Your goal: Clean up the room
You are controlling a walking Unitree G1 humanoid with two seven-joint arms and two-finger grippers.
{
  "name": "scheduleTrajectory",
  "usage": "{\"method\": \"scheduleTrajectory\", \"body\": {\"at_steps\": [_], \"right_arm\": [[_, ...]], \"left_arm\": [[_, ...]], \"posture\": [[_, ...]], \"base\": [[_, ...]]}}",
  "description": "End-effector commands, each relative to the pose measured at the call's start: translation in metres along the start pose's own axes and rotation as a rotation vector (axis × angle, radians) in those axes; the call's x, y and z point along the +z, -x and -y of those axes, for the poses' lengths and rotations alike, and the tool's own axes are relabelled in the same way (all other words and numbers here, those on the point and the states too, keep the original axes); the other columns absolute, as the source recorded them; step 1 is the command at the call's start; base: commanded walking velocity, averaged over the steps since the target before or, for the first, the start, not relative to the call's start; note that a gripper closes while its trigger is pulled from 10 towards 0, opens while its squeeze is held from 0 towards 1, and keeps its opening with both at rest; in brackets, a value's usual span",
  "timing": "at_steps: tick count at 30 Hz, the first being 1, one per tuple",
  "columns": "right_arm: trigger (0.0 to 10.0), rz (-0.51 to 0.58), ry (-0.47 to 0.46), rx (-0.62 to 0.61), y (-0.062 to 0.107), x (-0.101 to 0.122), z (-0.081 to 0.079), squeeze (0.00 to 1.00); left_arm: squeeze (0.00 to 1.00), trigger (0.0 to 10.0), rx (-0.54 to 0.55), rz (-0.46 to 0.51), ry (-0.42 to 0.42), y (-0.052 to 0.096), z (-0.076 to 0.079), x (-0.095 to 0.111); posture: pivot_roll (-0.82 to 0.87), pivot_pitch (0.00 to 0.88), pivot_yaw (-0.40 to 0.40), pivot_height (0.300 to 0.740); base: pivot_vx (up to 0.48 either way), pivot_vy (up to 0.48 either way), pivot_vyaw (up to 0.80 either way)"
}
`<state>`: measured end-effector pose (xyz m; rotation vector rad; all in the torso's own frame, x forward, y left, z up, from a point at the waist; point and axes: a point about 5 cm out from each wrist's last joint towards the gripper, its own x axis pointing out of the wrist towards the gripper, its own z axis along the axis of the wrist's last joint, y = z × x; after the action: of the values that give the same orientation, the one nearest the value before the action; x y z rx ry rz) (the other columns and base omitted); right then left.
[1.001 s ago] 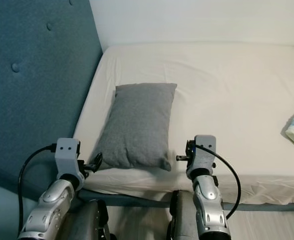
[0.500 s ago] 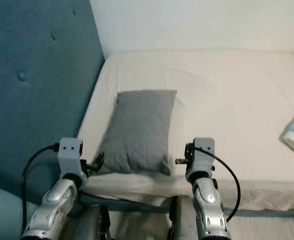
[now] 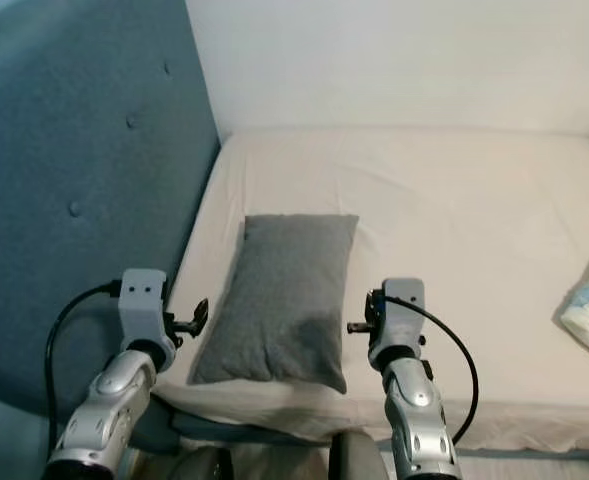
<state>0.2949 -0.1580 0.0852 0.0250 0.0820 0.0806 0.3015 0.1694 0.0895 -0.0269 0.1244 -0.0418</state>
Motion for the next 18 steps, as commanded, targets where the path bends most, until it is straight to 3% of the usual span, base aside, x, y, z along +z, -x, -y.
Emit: {"method": "scheduleTrajectory", "body": {"at_steps": [1,6,12,18], "right_arm": [[10.0,-0.039,-0.012,0.012,0.004,-0.008,0.000,0.00],[10.0,-0.046,-0.038,0.035,0.004,-0.010,-0.002,0.00],[10.0,-0.111,-0.063,0.017,0.008,-0.027,0.001,0.00],[10.0,-0.230,-0.055,0.004,0.016,-0.057,0.004,0.00]], "left_arm": [[0.00,10.0,0.006,-0.035,-0.020,0.002,-0.003,-0.010],[0.00,10.0,-0.009,-0.038,-0.031,0.002,-0.001,-0.012],[0.00,10.0,-0.005,-0.094,-0.069,0.003,-0.003,-0.027],[0.00,10.0,0.005,-0.164,-0.109,0.007,-0.006,-0.047]], "posture": [[0.02,0.159,-0.028,0.670],[0.02,0.149,-0.029,0.670],[0.02,0.138,-0.028,0.690],[0.02,0.115,-0.025,0.715]], "base": [[0.000,0.000,0.00],[0.000,0.000,0.00],[0.000,0.000,0.00],[0.000,0.000,0.00]]}}
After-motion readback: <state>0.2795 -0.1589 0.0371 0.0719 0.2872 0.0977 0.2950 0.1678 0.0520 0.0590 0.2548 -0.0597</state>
